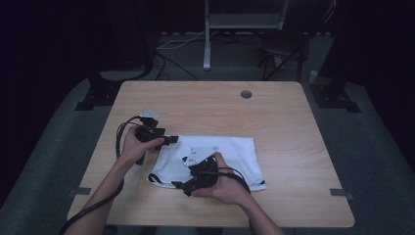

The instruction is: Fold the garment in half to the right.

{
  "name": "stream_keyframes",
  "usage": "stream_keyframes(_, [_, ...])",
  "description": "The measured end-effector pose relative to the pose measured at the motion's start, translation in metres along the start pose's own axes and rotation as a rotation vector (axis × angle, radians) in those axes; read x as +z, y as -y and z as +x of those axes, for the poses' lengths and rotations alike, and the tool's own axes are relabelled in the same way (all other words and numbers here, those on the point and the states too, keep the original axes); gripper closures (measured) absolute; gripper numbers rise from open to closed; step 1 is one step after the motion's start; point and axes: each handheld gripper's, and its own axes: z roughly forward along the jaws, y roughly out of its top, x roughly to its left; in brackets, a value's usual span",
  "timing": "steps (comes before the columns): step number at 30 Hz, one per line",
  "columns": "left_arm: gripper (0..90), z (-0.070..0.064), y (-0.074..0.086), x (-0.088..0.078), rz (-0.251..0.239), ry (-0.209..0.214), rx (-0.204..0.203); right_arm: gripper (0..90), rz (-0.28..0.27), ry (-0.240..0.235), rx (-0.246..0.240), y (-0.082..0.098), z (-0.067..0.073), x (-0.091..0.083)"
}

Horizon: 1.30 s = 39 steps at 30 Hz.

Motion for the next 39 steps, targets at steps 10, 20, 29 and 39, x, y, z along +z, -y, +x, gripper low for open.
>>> stream_keyframes(10, [25.0, 0.004, -0.001, 0.005, 0.022, 0.016, -0.019, 18.8, 0.003, -0.022, -0.003, -0.007, 0.003, 0.012])
stream_keyframes(20, [36.1, 0.007, 0.002, 0.009, -0.008, 0.070, -0.049, 18.8, 0.011, -0.025, -0.004, -0.006, 0.002, 0.016])
stream_keyframes(29, [54.8, 0.010, 0.004, 0.007, 0.003, 0.094, -0.054, 18.8, 0.011, -0.032, 0.002, -0.005, 0.003, 0.020])
stream_keyframes(39, [78.8, 0.006, 0.004, 0.007, 0.035, 0.066, 0.006, 18.8, 0.027, -0.031, -0.002, -0.005, 0.003, 0.025])
